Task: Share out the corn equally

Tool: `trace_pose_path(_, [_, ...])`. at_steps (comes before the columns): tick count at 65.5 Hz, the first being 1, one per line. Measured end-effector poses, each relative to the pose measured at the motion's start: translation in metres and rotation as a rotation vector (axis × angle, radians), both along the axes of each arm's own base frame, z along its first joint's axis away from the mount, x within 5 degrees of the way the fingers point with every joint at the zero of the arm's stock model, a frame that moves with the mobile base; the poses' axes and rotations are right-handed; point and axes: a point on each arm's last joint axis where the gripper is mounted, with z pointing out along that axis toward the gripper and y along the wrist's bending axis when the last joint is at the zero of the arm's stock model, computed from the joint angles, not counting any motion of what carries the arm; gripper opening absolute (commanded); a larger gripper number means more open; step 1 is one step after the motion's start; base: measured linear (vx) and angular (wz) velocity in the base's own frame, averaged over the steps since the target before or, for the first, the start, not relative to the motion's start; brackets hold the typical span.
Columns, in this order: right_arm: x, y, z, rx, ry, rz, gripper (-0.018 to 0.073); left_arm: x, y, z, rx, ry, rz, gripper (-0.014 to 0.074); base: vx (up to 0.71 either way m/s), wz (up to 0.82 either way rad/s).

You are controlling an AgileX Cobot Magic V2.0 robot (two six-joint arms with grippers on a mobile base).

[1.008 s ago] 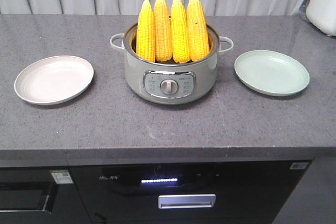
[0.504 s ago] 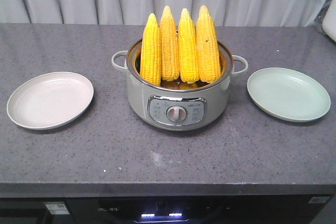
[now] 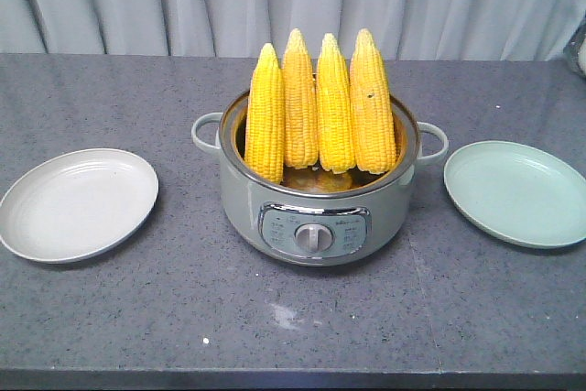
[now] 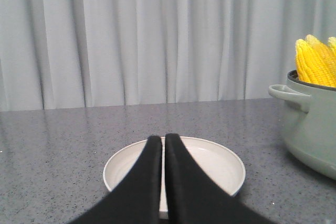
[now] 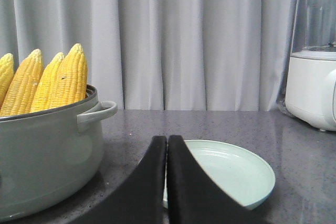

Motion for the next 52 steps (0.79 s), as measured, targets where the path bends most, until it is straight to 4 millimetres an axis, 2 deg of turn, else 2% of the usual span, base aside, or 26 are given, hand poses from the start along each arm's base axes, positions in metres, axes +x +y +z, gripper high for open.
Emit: trace_pose_path(52, [0.0000, 0.0000, 0.0000, 0.000, 0.000, 0.000, -0.0010, 0.0000, 0.0000, 0.0000, 0.000, 0.000, 0.000, -0.0006, 0.01, 0.00])
